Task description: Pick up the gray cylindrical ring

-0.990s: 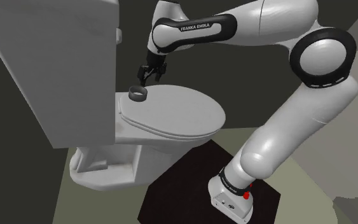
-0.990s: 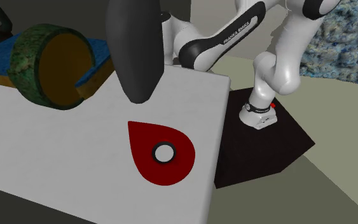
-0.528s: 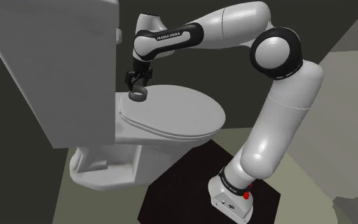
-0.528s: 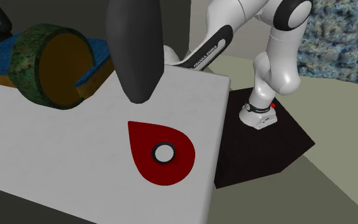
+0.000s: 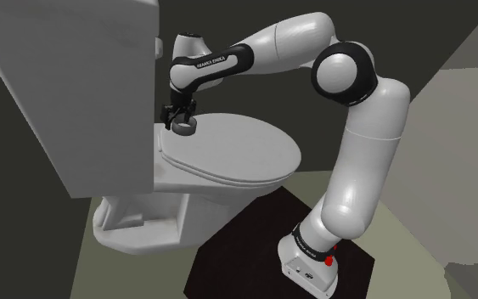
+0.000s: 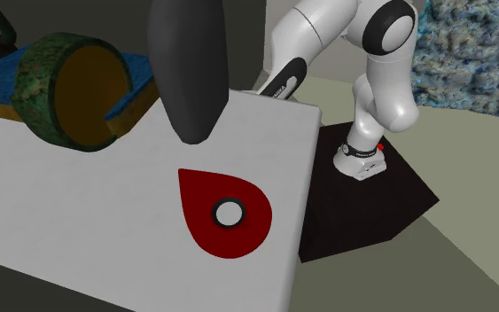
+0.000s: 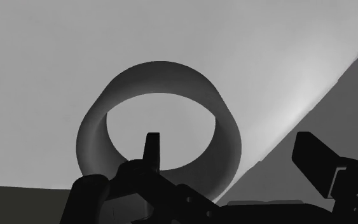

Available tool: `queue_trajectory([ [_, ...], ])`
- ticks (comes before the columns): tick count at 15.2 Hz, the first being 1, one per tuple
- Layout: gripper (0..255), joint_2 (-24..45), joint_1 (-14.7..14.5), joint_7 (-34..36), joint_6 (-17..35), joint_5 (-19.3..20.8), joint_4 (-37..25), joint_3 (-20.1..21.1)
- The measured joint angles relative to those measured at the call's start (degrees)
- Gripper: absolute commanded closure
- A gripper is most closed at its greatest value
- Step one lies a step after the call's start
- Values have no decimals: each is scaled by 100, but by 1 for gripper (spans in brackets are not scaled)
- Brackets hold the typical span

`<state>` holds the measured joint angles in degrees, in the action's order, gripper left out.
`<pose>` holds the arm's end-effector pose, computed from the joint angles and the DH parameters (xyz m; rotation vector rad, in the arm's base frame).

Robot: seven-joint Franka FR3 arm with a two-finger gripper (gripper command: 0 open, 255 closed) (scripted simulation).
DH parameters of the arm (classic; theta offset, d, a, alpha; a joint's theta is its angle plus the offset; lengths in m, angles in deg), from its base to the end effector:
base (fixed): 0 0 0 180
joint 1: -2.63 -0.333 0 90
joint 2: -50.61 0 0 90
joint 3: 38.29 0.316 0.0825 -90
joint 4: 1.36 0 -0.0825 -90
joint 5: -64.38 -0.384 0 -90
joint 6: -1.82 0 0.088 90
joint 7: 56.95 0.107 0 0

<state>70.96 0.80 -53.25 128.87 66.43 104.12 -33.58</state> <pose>0.6335 0.0680 0.3383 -3.1380 -0.1026 -0.0355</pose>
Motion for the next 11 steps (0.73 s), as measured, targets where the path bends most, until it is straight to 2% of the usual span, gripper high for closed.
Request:
queue_trajectory([
  [2,0,73,-9,16,113,9,40,-1],
  [3,255,98,-11,18,123,12,25,-2],
  [11,255,119,-16,23,131,14,7,0],
])
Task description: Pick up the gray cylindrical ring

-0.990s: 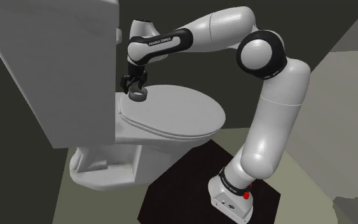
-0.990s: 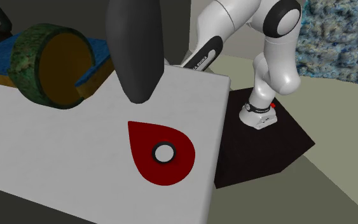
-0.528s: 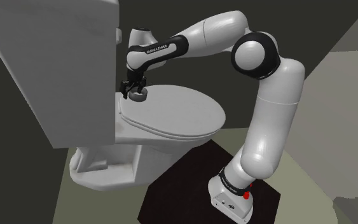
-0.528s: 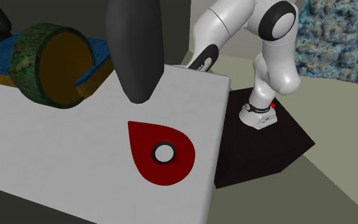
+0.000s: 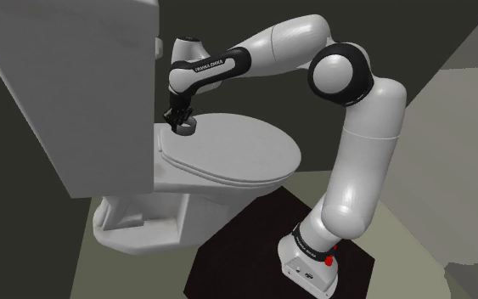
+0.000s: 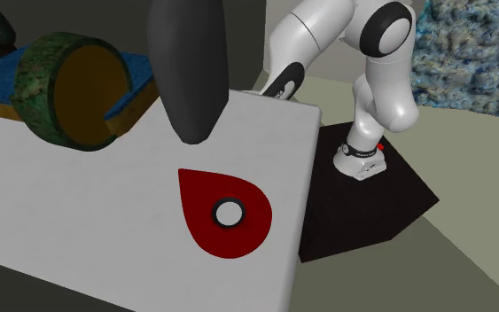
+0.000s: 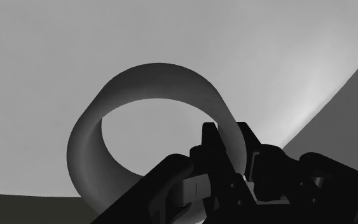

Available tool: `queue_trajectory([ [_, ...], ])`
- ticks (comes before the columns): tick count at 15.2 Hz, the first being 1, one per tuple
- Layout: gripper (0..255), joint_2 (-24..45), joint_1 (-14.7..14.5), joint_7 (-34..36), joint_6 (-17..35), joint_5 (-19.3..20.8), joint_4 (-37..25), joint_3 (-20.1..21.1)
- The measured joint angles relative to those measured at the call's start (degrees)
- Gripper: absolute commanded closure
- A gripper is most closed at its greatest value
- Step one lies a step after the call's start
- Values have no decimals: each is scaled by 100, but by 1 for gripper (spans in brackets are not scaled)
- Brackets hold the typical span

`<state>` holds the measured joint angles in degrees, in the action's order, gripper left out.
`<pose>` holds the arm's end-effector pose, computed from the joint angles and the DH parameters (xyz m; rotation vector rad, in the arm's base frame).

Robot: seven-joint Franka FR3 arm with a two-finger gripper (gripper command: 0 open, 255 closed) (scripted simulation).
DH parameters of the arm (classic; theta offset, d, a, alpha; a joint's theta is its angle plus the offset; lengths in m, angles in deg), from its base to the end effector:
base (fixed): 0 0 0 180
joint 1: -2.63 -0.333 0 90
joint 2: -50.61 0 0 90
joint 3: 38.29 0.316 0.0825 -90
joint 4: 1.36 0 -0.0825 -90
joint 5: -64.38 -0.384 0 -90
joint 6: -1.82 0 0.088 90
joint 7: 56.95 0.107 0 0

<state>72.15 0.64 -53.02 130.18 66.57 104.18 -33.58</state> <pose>0.6354 0.0700 0.3267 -3.1376 -0.1030 -0.0373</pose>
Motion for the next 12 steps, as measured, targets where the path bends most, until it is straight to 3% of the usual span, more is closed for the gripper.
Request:
queue_trajectory([
  [12,255,-317,17,-32,-549,-38,-234,12],
])
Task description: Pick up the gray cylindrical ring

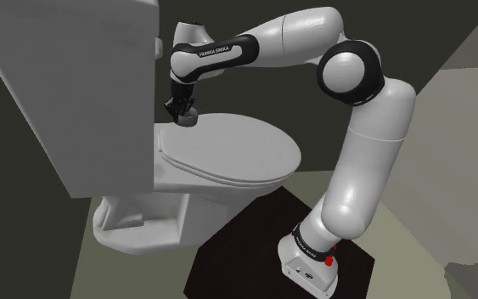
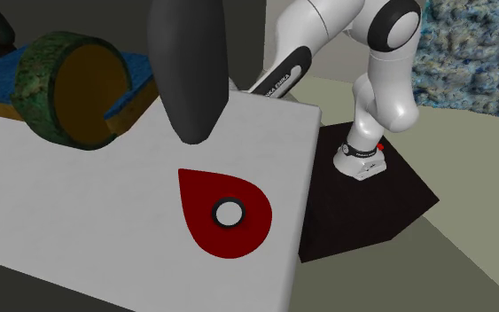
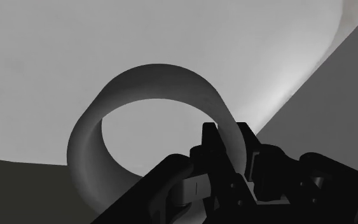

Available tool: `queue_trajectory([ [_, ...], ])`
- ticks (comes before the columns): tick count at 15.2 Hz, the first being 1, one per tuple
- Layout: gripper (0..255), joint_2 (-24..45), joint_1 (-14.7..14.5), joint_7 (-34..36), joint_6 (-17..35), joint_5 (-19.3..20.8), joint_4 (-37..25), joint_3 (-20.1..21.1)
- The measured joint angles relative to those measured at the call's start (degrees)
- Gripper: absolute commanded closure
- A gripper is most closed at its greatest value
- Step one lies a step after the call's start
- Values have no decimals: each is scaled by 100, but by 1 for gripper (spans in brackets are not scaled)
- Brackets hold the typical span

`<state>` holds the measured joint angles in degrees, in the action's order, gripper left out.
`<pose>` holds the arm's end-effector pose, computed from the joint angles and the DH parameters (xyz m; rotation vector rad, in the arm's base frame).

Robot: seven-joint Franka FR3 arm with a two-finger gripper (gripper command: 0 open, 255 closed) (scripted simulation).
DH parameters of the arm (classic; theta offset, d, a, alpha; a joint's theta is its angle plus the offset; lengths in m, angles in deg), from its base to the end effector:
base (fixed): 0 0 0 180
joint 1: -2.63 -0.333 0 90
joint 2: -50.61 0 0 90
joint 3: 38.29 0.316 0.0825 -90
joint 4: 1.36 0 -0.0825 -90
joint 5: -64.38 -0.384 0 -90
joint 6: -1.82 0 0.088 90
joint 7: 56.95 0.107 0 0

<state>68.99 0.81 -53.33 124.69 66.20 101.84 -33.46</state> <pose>0.6349 0.0689 0.3717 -3.1380 -0.1024 -0.0373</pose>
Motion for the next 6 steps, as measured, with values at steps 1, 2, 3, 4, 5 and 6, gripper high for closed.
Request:
queue_trajectory([
  [1,255,-39,0,-1,-83,-5,-44,3],
  [2,255,-82,2,-6,-151,-10,-68,4],
  [3,255,-120,2,-7,-219,-14,-99,5],
  [4,255,-134,2,-8,-288,-16,-153,7],
  [5,255,-158,3,-11,-353,-18,-195,7],
  [6,255,-166,6,-18,-395,-21,-229,6],
])
